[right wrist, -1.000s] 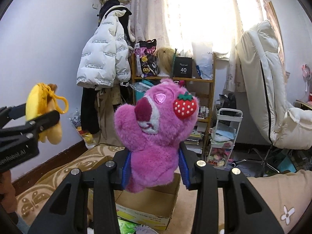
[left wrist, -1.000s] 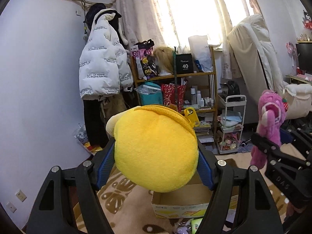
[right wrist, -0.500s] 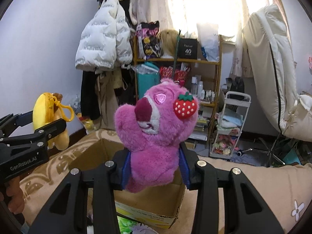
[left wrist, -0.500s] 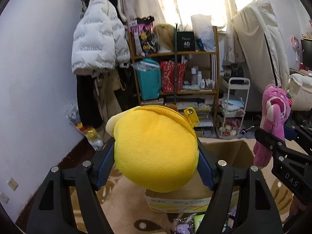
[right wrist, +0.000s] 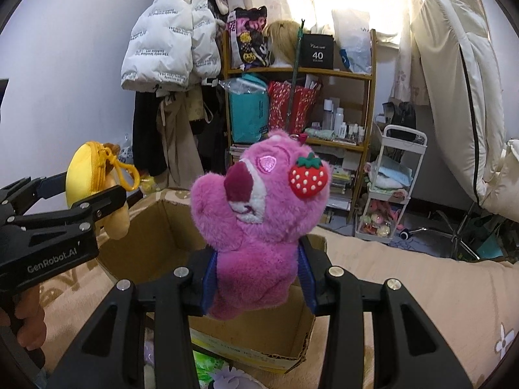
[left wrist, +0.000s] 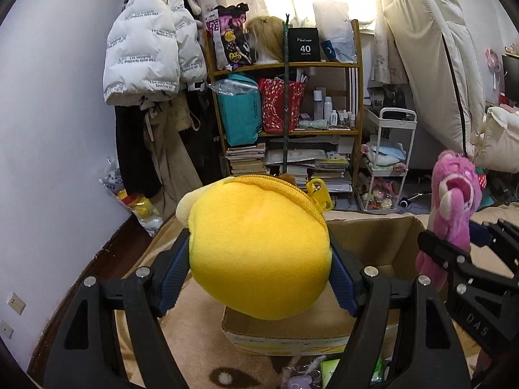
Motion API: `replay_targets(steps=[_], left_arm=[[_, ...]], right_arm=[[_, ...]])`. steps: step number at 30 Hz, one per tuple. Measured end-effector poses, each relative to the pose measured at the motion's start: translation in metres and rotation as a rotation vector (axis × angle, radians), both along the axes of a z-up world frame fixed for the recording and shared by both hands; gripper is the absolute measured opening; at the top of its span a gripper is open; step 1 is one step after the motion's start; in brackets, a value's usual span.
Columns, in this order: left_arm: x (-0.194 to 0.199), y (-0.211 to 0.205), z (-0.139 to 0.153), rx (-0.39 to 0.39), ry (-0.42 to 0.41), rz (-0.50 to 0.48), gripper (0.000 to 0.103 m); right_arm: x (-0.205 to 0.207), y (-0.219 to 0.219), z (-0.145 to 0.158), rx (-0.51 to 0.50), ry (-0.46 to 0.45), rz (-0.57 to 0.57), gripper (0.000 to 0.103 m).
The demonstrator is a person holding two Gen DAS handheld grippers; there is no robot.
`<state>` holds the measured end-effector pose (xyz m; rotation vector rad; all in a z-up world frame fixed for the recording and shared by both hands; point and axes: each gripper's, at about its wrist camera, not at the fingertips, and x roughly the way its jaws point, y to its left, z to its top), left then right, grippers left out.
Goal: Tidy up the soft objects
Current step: 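Lift the yellow pouch with the left tool while the right tool carries the pink bear over the box, then open both tools to drop the yellow pouch and pink bear into the box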
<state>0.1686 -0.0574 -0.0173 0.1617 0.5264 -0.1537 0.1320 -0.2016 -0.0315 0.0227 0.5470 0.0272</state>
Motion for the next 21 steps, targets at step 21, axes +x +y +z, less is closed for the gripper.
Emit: replay_targets(steps=[21], left_arm=[[0.007,-0.019,-0.027,0.039,0.045,-0.087,0.078]], right_arm=[[0.007,0.009,-0.025,-0.046,0.069,0.007,0.046]])
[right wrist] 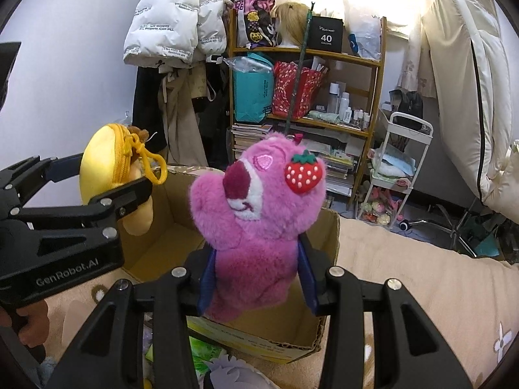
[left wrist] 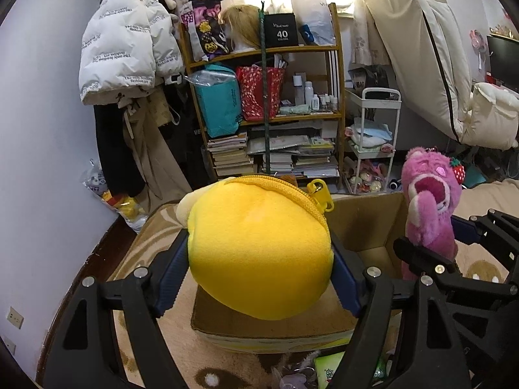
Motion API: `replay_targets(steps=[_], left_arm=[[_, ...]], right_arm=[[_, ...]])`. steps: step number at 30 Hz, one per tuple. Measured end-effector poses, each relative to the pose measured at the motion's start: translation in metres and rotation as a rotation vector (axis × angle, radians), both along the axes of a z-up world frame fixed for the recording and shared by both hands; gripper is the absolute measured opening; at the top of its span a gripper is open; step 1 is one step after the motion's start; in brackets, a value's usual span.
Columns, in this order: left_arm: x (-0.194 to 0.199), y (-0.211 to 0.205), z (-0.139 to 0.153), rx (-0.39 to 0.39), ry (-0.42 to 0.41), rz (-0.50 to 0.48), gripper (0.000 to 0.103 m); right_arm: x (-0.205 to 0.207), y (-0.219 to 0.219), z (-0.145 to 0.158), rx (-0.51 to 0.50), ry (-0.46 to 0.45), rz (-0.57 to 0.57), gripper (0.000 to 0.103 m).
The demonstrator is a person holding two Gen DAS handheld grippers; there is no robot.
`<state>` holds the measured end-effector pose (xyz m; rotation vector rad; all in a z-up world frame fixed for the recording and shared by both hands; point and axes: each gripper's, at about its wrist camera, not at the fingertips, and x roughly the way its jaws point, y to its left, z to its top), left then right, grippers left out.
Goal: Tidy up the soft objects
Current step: 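Open both tools to drop the yellow pouch and pink bear into the box, then move both tools back to the remaining toys, left over pink cushion, right over doll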
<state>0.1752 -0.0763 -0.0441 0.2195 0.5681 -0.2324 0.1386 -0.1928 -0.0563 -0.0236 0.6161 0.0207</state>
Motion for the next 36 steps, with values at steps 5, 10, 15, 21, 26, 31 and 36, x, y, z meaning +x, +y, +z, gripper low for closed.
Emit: replay_targets(steps=[5,10,15,21,26,31,36], left_arm=[[0.007,0.001,-0.006,-0.024,0.044,0.001,0.081],[0.011,0.004,-0.01,-0.02,0.051,0.027,0.088],[0.012,0.008,-0.009,-0.031,0.06,0.038,0.092],[0.008,0.006,-0.005,-0.009,0.04,0.037,0.101],[0.001,0.007,0.002,-0.004,0.026,0.041,0.102],[-0.006,0.012,0.008,0.004,0.027,0.056,0.102],[-0.013,0.018,0.016,0.031,0.043,0.078,0.102]], right_arm=[[0.002,-0.003,-0.008,0.004,0.033,-0.011,0.048],[0.005,-0.007,-0.014,0.028,0.061,-0.021,0.049],[0.001,-0.008,-0.013,0.044,0.053,-0.019,0.059],[-0.002,-0.001,-0.014,0.02,0.051,0.003,0.069],[-0.007,0.004,-0.011,0.01,0.037,0.003,0.08],[-0.015,0.007,-0.006,-0.012,0.018,-0.001,0.089],[-0.022,0.007,-0.002,-0.019,0.023,-0.014,0.089]])
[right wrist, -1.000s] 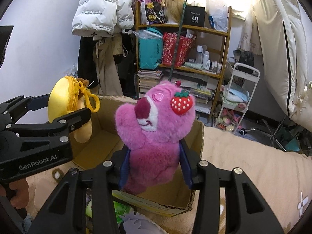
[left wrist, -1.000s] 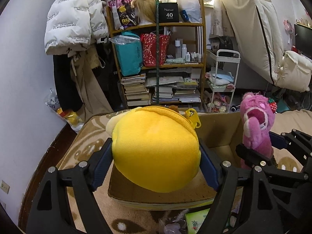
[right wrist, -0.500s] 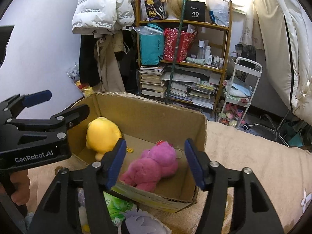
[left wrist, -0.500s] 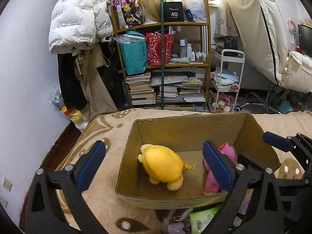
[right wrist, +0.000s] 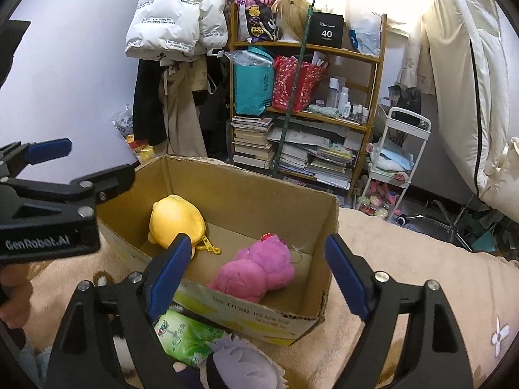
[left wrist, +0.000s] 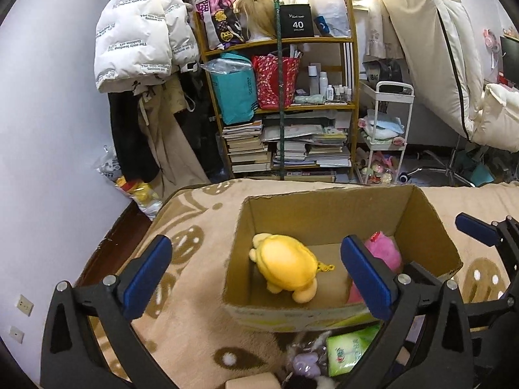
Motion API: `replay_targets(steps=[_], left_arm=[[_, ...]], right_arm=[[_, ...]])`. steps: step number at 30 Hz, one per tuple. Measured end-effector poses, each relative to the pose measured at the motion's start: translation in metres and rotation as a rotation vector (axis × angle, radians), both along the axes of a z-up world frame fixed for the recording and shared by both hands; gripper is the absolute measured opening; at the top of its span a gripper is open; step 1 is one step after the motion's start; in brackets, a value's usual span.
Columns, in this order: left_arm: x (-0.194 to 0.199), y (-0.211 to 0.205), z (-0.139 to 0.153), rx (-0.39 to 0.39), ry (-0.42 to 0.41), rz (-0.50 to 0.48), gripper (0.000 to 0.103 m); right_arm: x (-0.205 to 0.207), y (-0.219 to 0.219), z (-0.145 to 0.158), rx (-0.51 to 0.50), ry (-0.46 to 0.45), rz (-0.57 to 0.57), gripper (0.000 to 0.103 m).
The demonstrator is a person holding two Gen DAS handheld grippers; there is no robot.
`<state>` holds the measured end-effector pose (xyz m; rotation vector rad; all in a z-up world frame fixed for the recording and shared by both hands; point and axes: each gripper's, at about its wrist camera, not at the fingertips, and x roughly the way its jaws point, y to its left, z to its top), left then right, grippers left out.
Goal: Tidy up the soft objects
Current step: 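Move both tools back to the remaining toys, left over pink cushion, right over doll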
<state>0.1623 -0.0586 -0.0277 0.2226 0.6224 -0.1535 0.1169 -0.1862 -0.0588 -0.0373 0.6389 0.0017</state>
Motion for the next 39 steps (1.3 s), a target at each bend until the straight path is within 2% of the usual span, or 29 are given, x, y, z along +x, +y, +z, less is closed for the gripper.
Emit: replay_targets(steps=[12,22,28,34,39], left_arm=[[-0.029,0.026,0.006,0.02,0.055,0.072,0.102],[-0.047,0.039,0.003,0.028,0.121,0.102,0.102],[-0.055,0.039,-0.004,0.058,0.164,0.106,0.102],[-0.058,0.046,-0.013,0.055,0.22,0.123,0.102],[-0.051,0.049,-0.026,0.09,0.278,0.142,0.102]], right_arm=[[-0.026,0.001,0.014,-0.008,-0.019,-0.016,0.089],[-0.046,0.0,0.019,0.034,-0.007,-0.047,0.089],[-0.057,0.0,0.018,0.062,0.008,-0.062,0.089],[-0.064,0.001,0.013,0.073,0.032,-0.065,0.089],[-0.06,-0.001,0.007,0.09,0.065,-0.061,0.089]])
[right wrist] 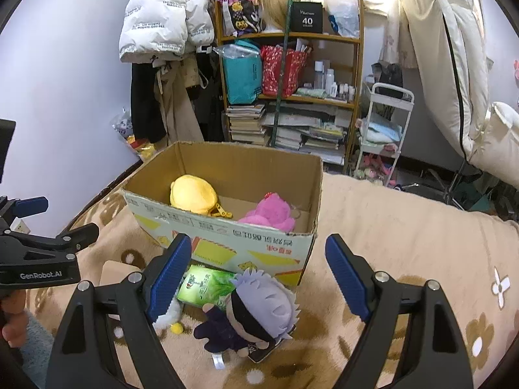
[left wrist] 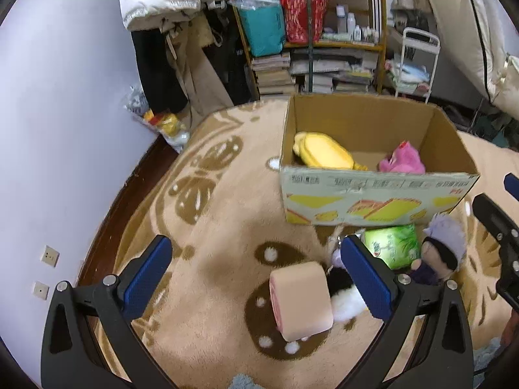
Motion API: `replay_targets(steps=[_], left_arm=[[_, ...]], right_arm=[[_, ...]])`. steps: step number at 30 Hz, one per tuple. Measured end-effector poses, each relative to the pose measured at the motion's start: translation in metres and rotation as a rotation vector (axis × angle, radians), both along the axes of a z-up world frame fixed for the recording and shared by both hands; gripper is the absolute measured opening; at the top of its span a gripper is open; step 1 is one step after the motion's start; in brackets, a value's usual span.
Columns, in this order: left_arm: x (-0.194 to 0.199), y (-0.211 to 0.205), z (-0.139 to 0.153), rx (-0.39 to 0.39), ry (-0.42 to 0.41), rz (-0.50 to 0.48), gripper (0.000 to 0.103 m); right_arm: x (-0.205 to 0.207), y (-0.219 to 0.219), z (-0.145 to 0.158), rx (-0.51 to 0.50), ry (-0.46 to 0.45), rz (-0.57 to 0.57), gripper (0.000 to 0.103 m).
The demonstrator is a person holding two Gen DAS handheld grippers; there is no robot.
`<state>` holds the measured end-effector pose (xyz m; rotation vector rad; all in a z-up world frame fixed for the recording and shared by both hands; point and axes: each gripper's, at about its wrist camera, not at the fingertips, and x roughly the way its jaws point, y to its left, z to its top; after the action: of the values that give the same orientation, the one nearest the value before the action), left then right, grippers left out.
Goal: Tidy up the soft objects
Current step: 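Move both tools back to the remaining toys, left over pink cushion, right over doll, then close the left tool on the pink cushion while the right tool grasps the white-haired doll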
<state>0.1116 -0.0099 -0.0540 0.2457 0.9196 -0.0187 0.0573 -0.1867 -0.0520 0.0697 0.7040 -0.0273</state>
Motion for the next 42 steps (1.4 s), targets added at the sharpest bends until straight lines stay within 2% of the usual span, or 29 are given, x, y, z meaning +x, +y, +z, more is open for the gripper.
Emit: replay_targets(steps=[10,17,28,39,42], left_arm=[[0.013,-0.002,-0.027,0.014,0.094,0.0,0.102],[0.023,0.002,-0.049,0.009,0.162,0.019,0.102],[0.031,-0.007,-0.078,0.044,0.241,0.013,0.102],[0.031,-0.006,-0.084,0.052,0.271,0.021,0.102],[0.033,-0.001,-0.088,0.034,0.296,0.036,0.098]], right_arm=[[0.013,-0.002,-0.022,0.029,0.085,-0.008,0.089],[0.016,-0.011,-0.034,0.046,0.119,-0.058,0.089],[0.024,-0.02,-0.057,0.126,0.195,-0.079,0.089],[0.03,-0.025,-0.08,0.185,0.284,-0.096,0.089],[0.031,-0.021,-0.086,0.178,0.31,-0.087,0.088]])
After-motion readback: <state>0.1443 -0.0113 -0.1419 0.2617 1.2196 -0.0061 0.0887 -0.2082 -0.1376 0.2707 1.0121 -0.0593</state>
